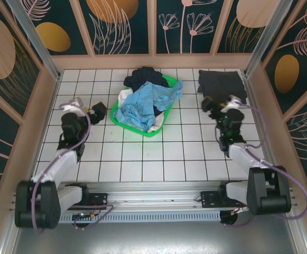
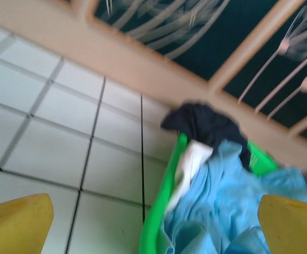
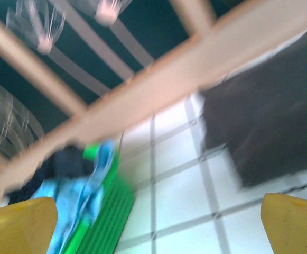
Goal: Fold and stack the t-shirts
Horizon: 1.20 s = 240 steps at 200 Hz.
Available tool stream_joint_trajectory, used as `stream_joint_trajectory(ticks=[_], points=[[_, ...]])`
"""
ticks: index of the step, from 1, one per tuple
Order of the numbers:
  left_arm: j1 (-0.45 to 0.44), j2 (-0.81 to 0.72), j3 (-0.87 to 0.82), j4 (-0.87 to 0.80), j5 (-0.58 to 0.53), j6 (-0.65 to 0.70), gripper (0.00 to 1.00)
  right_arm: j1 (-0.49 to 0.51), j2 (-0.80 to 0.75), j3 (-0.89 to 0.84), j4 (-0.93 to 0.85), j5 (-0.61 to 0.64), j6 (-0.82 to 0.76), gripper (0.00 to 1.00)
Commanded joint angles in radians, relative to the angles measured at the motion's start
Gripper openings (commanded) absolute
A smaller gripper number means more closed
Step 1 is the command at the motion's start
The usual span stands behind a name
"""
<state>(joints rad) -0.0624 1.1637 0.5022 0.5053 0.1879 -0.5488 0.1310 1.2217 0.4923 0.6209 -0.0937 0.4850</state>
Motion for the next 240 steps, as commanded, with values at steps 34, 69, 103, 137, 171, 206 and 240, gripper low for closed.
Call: stream_joint_trajectory(ticks=[34, 69, 103, 137, 171, 206, 240], points=[[-0.048, 0.398, 0.334, -0.254, 0.221, 0.189, 0.75, 0.207, 0.225, 0.160, -0.050, -0.234, 0.075, 0.99], [-0.048, 0.573, 0.495, -0.432, 0.234, 0.227, 0.54, 0.257, 0.367, 0.239, -0.041, -0.276, 0.110, 0.98], [-0.048, 0.557, 0.412, -0.356, 0.266, 0.172, 0.49, 0.277, 0.507, 0.336, -0.049, -0.311, 0.146, 0.81], [-0.048, 0.424, 0.407, -0.448, 0.075, 0.127, 0.56, 0.332, 0.592, 0.431, -0.075, -0.318, 0.151, 0.58], [-0.052, 0.214, 0.394, -0.577, -0.133, 0.144, 0.63, 0.395, 0.681, 0.554, -0.128, -0.331, 0.135, 0.44], [-0.272, 0.023, 0.324, -0.554, -0.184, 0.242, 0.63, 0.427, 0.691, 0.638, -0.223, -0.305, 0.076, 0.52], [-0.508, 0.148, 0.397, -0.550, -0.172, 0.295, 0.63, 0.328, 0.498, 0.493, -0.254, -0.237, 0.078, 0.62]])
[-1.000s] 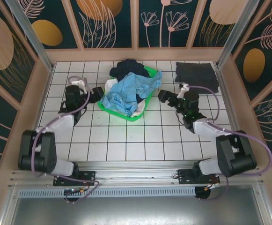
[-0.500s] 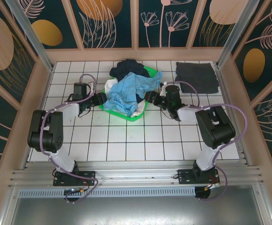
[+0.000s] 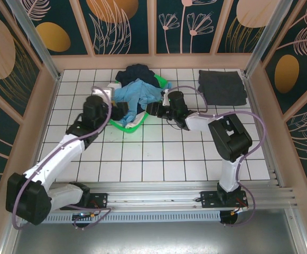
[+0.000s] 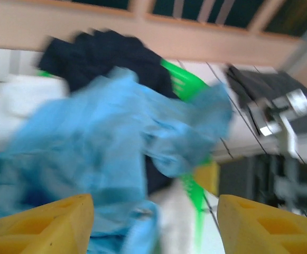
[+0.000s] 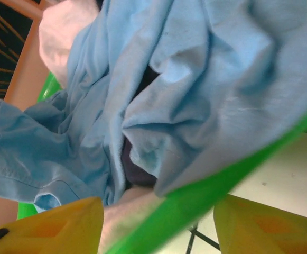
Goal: Fold and stack the t-shirts
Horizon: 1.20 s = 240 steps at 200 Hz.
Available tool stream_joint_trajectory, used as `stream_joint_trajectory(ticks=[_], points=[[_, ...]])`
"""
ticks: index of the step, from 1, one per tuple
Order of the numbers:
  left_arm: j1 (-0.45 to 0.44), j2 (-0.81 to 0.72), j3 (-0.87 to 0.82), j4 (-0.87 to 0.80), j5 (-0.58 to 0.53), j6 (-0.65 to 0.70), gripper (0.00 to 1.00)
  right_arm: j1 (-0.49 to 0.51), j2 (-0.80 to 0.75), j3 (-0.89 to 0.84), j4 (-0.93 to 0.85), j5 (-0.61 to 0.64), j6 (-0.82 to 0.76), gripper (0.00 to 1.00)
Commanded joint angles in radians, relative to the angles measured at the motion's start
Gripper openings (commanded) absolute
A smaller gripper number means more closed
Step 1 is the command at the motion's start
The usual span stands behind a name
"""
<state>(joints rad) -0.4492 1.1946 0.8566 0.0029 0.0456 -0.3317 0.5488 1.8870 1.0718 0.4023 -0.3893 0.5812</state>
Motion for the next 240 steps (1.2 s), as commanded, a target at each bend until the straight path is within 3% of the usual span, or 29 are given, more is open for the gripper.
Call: stream_joint_trajectory(ticks=[1, 22, 37, 73, 102, 126, 148, 181, 219, 240], points=[[-0.129, 0.124, 0.047, -0.049, -0.032, 0.081, 0.63, -0.093, -0.174, -0.091, -0.036, 0.060, -0.018, 0.62], [-0.215, 0.280, 0.153, -0.069, -0.062, 0.159, 0.62, -0.185, -0.343, -0.246, -0.054, 0.109, -0.023, 0.65], [-0.219, 0.360, 0.189, -0.042, -0.039, 0.186, 0.61, -0.256, -0.453, -0.355, -0.060, 0.118, -0.037, 0.65], [-0.219, 0.563, 0.343, -0.152, -0.159, 0.213, 0.67, -0.389, -0.653, -0.495, -0.159, 0.113, -0.098, 0.67], [-0.218, 0.672, 0.409, -0.191, -0.162, 0.206, 0.58, -0.452, -0.728, -0.548, -0.178, 0.090, -0.113, 0.68], [-0.218, 0.717, 0.447, -0.252, -0.293, 0.187, 0.52, -0.476, -0.740, -0.556, -0.174, 0.066, -0.119, 0.69], [-0.213, 0.712, 0.446, -0.277, -0.394, 0.174, 0.43, -0.478, -0.746, -0.568, -0.157, 0.051, -0.120, 0.69], [-0.155, 0.619, 0.371, -0.263, -0.414, 0.180, 0.15, -0.487, -0.747, -0.583, -0.149, 0.051, -0.119, 0.72], [-0.022, 0.492, 0.248, -0.162, -0.465, 0.266, 0.00, -0.498, -0.753, -0.605, -0.127, 0.044, -0.113, 0.69], [0.064, 0.459, 0.197, -0.078, -0.472, 0.371, 0.00, -0.504, -0.764, -0.605, -0.141, 0.048, -0.115, 0.69]])
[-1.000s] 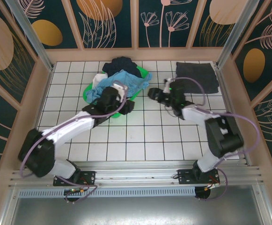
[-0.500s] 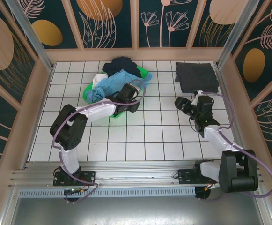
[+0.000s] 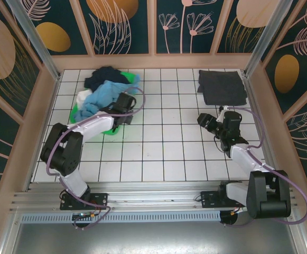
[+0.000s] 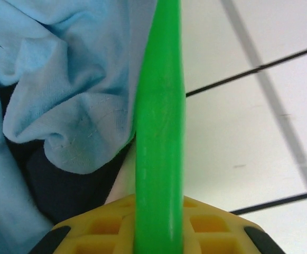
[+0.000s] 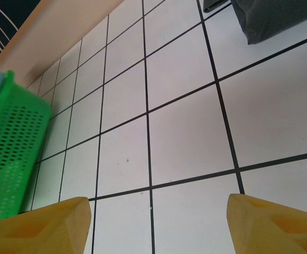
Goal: Fold and stack the t-shirts
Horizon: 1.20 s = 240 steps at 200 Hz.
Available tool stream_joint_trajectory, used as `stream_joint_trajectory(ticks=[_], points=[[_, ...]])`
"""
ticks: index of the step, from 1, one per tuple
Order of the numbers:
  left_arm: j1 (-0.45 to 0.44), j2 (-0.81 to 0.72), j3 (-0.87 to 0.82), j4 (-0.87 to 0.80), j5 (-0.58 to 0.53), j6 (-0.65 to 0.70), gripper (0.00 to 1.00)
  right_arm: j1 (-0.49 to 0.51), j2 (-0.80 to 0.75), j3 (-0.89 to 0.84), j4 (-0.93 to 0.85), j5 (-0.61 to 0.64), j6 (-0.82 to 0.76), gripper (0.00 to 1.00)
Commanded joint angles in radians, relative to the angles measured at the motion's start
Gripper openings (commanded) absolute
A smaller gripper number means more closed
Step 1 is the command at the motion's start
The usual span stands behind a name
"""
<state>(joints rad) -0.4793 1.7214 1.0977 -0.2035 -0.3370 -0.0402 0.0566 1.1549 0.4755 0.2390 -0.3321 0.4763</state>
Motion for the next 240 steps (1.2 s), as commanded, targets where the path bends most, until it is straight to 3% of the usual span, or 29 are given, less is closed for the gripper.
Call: stream_joint_trajectory(ticks=[1, 24, 78, 98, 120, 133, 177, 196, 233, 240], points=[[0.098, -0.067, -0.045, 0.130, -0.090, 0.084, 0.00, -0.013, -0.033, -0.009, 0.022, -0.009, -0.010, 0.69], [0.179, -0.056, -0.064, 0.203, -0.060, 0.200, 0.00, -0.016, -0.046, -0.013, 0.019, 0.003, -0.009, 0.67], [0.284, -0.029, -0.095, 0.285, -0.046, 0.278, 0.00, -0.022, -0.089, -0.020, -0.020, 0.041, -0.023, 0.65], [0.309, -0.014, -0.091, 0.282, -0.106, 0.278, 0.00, -0.024, -0.100, -0.019, -0.032, 0.049, -0.027, 0.65], [0.363, -0.032, -0.097, 0.274, -0.073, 0.222, 0.00, -0.024, -0.112, -0.014, -0.054, 0.053, -0.031, 0.63], [0.376, -0.052, -0.114, 0.299, -0.064, 0.217, 0.09, -0.024, -0.125, -0.015, -0.060, 0.053, -0.033, 0.63], [0.377, -0.021, -0.071, 0.268, -0.088, 0.221, 0.18, -0.024, -0.158, -0.012, -0.086, 0.064, -0.044, 0.63], [0.377, -0.014, -0.040, 0.230, -0.115, 0.171, 0.36, -0.024, -0.174, -0.012, -0.098, 0.074, -0.051, 0.62], [0.377, -0.082, 0.035, 0.100, -0.015, 0.035, 0.77, -0.024, -0.196, -0.008, -0.112, 0.075, -0.055, 0.63], [0.377, -0.115, 0.022, 0.107, -0.019, 0.004, 0.96, -0.024, -0.200, -0.008, -0.112, 0.069, -0.056, 0.63]])
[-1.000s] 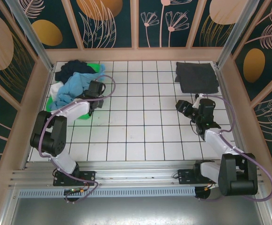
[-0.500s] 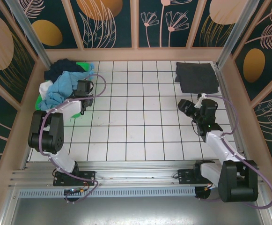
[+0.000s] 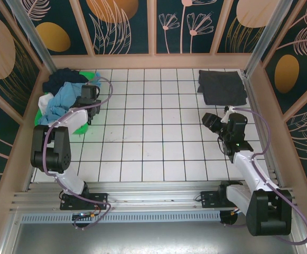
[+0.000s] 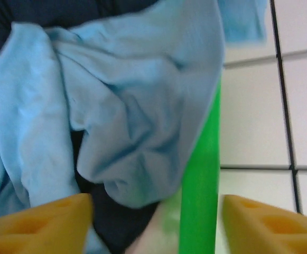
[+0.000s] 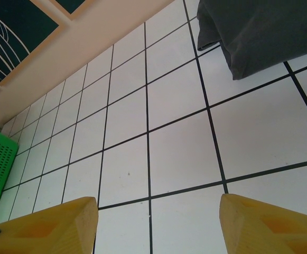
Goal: Fold and stack the t-shirts
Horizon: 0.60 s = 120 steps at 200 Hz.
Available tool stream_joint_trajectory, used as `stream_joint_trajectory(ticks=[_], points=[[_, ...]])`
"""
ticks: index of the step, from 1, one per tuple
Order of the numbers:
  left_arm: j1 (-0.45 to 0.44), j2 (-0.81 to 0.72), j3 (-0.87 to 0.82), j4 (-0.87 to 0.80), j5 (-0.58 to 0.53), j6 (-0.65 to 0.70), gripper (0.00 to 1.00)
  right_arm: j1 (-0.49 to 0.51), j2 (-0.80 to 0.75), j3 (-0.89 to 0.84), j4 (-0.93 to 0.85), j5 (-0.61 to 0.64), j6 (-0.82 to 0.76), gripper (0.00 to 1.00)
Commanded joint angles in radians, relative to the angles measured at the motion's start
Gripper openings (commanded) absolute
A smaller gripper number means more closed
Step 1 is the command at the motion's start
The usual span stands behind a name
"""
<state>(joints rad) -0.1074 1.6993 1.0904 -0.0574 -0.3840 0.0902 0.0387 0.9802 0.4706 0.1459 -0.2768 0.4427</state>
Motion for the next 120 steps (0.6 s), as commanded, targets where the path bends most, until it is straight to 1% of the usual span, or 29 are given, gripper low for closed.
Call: stream_joint_trajectory(ticks=[1, 9, 19, 28, 34, 49, 64, 101, 120], points=[[0.005, -0.098, 0.027, -0.037, 0.025, -0.130, 0.97, -0.006, -0.026, -0.004, -0.019, 0.013, -0.022, 0.63], [0.005, -0.139, 0.000, -0.016, -0.010, -0.161, 0.99, -0.004, -0.031, -0.004, -0.019, 0.004, -0.022, 0.63], [0.008, -0.184, -0.032, 0.004, -0.087, -0.195, 0.99, -0.003, -0.037, -0.007, -0.015, -0.005, -0.022, 0.63], [0.019, -0.206, -0.051, 0.013, -0.145, -0.216, 0.99, -0.001, -0.044, -0.009, -0.011, -0.015, -0.025, 0.63], [0.034, -0.209, -0.055, 0.010, -0.163, -0.225, 0.99, 0.000, -0.044, -0.011, -0.007, -0.022, -0.024, 0.63], [0.088, -0.176, -0.028, -0.046, -0.140, -0.250, 0.99, 0.005, -0.048, -0.018, 0.005, -0.041, -0.024, 0.63], [0.130, -0.121, 0.005, -0.099, -0.154, -0.283, 0.98, 0.014, -0.046, -0.025, 0.018, -0.054, -0.025, 0.63], [0.202, -0.016, 0.035, -0.143, -0.090, -0.367, 0.85, 0.017, -0.051, -0.034, 0.016, -0.062, -0.042, 0.63], [0.209, 0.066, 0.093, -0.210, -0.069, -0.384, 0.78, 0.017, -0.055, -0.041, 0.021, -0.068, -0.045, 0.63]])
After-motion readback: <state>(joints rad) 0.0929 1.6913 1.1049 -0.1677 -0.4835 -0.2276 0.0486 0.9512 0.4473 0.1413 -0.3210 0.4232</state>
